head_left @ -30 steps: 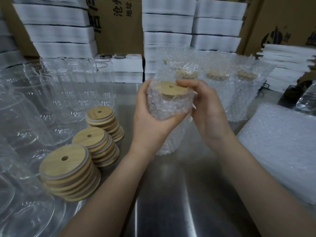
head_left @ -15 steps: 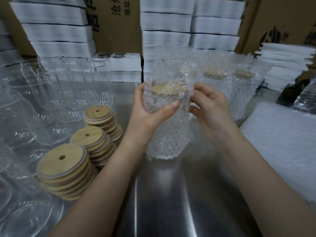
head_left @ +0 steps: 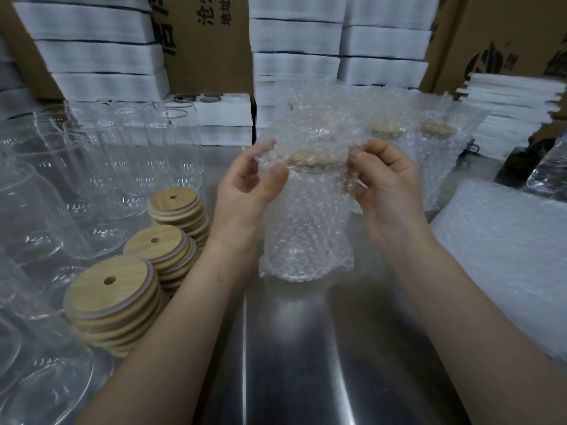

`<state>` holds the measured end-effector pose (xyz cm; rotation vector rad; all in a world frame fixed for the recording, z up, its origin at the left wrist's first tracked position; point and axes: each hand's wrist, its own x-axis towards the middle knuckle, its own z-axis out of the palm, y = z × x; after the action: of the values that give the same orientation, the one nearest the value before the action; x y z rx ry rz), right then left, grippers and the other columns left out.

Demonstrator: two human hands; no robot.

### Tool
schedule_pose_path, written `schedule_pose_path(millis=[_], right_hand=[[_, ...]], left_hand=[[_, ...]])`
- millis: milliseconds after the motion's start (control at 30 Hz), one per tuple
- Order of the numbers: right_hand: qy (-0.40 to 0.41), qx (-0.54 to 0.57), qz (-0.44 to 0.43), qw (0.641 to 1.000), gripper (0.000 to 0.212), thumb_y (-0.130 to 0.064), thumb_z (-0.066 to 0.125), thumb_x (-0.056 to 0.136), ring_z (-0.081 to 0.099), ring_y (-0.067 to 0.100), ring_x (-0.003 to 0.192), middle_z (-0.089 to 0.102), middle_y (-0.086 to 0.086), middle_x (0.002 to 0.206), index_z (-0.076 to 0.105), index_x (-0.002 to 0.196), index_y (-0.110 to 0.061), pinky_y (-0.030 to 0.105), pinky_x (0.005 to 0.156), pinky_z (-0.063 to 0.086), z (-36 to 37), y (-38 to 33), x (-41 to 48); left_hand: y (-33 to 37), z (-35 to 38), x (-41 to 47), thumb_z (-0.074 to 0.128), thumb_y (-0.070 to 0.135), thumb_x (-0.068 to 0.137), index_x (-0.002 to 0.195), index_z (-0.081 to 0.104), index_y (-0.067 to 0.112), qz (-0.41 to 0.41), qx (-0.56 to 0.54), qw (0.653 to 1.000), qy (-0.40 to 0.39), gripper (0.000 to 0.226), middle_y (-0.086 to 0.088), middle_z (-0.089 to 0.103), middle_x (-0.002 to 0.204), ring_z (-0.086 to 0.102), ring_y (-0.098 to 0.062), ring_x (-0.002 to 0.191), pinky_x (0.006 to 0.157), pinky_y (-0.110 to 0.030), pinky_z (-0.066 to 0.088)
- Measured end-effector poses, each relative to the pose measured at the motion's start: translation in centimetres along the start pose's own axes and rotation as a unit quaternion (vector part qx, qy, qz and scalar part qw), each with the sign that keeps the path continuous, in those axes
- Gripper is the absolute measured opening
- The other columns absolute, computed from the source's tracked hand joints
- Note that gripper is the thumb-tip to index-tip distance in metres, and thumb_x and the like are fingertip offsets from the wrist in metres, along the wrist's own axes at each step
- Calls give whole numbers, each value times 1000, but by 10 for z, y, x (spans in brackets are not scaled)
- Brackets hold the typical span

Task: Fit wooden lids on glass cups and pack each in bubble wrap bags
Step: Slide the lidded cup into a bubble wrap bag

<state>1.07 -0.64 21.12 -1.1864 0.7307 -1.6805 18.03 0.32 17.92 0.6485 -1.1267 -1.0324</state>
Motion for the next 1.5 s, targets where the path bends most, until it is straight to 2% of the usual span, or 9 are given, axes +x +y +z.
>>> schedule_pose_path(millis=[100, 167, 267, 467, 900, 1033, 1167, 1267, 1500], right_hand=[[23, -5, -7, 1000, 20, -1, 61, 92, 58, 4, 60, 65, -8, 68, 60, 80, -17, 22, 55, 47, -1, 0, 0], [44, -8, -10, 999, 19, -2, 62, 91, 58, 4, 60, 64, -9, 67, 61, 80, -18, 23, 57, 47, -3, 0, 1], [78, -7, -8, 997, 18, -5, 64, 91, 56, 3, 60, 63, -10, 67, 62, 81, -20, 22, 57, 46, -5, 1, 3], [91, -27, -15, 995, 17, -7, 65, 90, 54, 5, 60, 59, -7, 68, 64, 80, -21, 23, 57, 44, -7, 2, 4], [68, -47, -36, 996, 14, -4, 63, 92, 56, 5, 61, 62, -9, 67, 63, 83, -15, 24, 57, 46, -5, 1, 3], [67, -55, -45, 995, 15, -3, 61, 93, 56, 3, 56, 63, -12, 64, 62, 84, -15, 19, 53, 45, -5, 1, 3], [84, -72, -56, 992, 15, -5, 62, 93, 53, 3, 55, 60, -13, 61, 61, 83, -16, 18, 52, 43, -4, 0, 3], [84, -90, -67, 990, 17, -3, 61, 93, 52, 0, 54, 60, -15, 59, 60, 83, -16, 17, 52, 43, -3, 0, 3], [41, -120, -92, 988, 15, 3, 55, 93, 46, 1, 55, 55, -4, 67, 67, 100, -2, 15, 54, 39, -3, -1, 1]], left_hand=[[-7, -1, -6, 96, 47, 44, 139, 44, 25, -95, 56, 986, -127, 111, -3, 62, 133, 60, -25, 123, 106, -50, 44], [-9, -4, -7, 96, 31, 41, 145, 30, 28, -150, 124, 963, -186, 123, 7, 58, 135, 59, -12, 122, 106, -36, 47], [-5, -9, -4, 94, 12, 51, 141, 15, 40, -210, 235, 910, -271, 123, 22, 48, 130, 55, 4, 114, 86, -13, 51], [-3, -10, -1, 85, -7, 64, 144, 23, 32, -229, 314, 869, -304, 108, 20, 49, 127, 51, 2, 113, 83, -8, 49], [-18, -22, 4, 93, 1, 54, 95, 61, 30, -169, 384, 883, -209, 60, 18, 69, 87, 64, 6, 77, 71, -13, 49], [-10, -18, 4, 95, 9, 53, 112, 55, 31, -166, 377, 888, -206, 75, 16, 66, 103, 64, 2, 90, 73, -10, 50], [7, -11, 4, 91, 34, 47, 132, 50, 28, -135, 217, 952, -167, 95, 8, 65, 125, 64, -12, 114, 94, -29, 53], [15, -2, 3, 86, 34, 55, 123, 63, 25, -53, 98, 991, -69, 72, -1, 68, 122, 64, -20, 114, 96, -35, 52], [21, 13, -1, 78, 18, 80, 92, 78, 23, 38, 51, 996, 69, 13, 1, 76, 93, 68, -14, 91, 83, -25, 53]])
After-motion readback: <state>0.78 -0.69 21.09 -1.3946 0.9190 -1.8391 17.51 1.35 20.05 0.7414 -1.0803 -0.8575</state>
